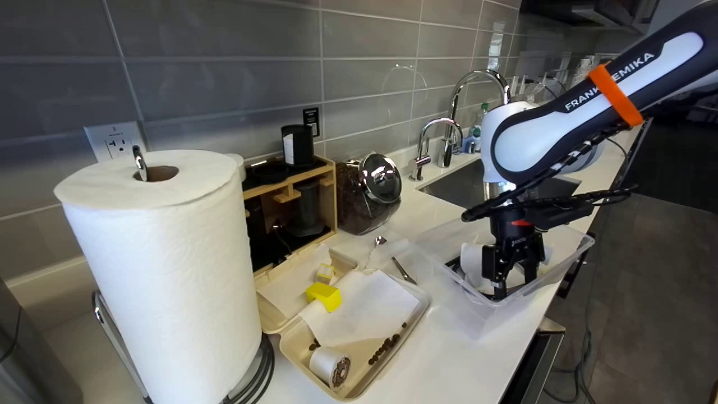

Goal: Remove the blue block from the lunchbox and put it in the takeaway pack

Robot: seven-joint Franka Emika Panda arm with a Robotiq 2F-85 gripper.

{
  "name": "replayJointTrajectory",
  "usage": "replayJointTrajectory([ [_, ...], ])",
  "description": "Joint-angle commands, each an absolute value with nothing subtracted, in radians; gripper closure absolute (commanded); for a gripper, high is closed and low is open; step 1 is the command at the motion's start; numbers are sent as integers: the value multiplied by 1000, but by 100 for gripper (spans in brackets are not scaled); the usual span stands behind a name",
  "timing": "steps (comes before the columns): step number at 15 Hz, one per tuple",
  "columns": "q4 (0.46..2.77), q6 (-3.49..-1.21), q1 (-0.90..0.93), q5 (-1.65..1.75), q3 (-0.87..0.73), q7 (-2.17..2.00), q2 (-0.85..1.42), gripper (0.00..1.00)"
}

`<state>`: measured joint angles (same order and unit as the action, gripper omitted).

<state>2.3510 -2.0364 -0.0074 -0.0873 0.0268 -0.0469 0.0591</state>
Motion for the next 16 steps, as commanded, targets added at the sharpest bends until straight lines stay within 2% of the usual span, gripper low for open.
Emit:
replayJointTrajectory([
  [1,2315,-1987,-3,-117,21,-35,84,21],
  [2,2310,-1979,-3,-115,21,-39,84,34],
  [4,2299,-1955,-2,-110,21,-44,87,51],
  [5,2293,-1947,-2,-110,20,-45,89,56],
  [6,2290,-1940,-3,-109,20,-45,91,49],
  [7,2285,-1930,-2,-108,20,-46,93,48],
  [8,2281,-1923,-2,-108,20,-46,96,41],
  [9,2277,-1918,-2,-108,20,-46,98,41],
  [10,2273,-1913,-2,-106,21,-47,100,46],
  [11,2272,-1912,-2,-105,21,-47,100,56],
  [12,2270,-1904,-1,-99,21,-51,99,59],
  [16,2251,-1833,5,-85,24,-72,38,59],
])
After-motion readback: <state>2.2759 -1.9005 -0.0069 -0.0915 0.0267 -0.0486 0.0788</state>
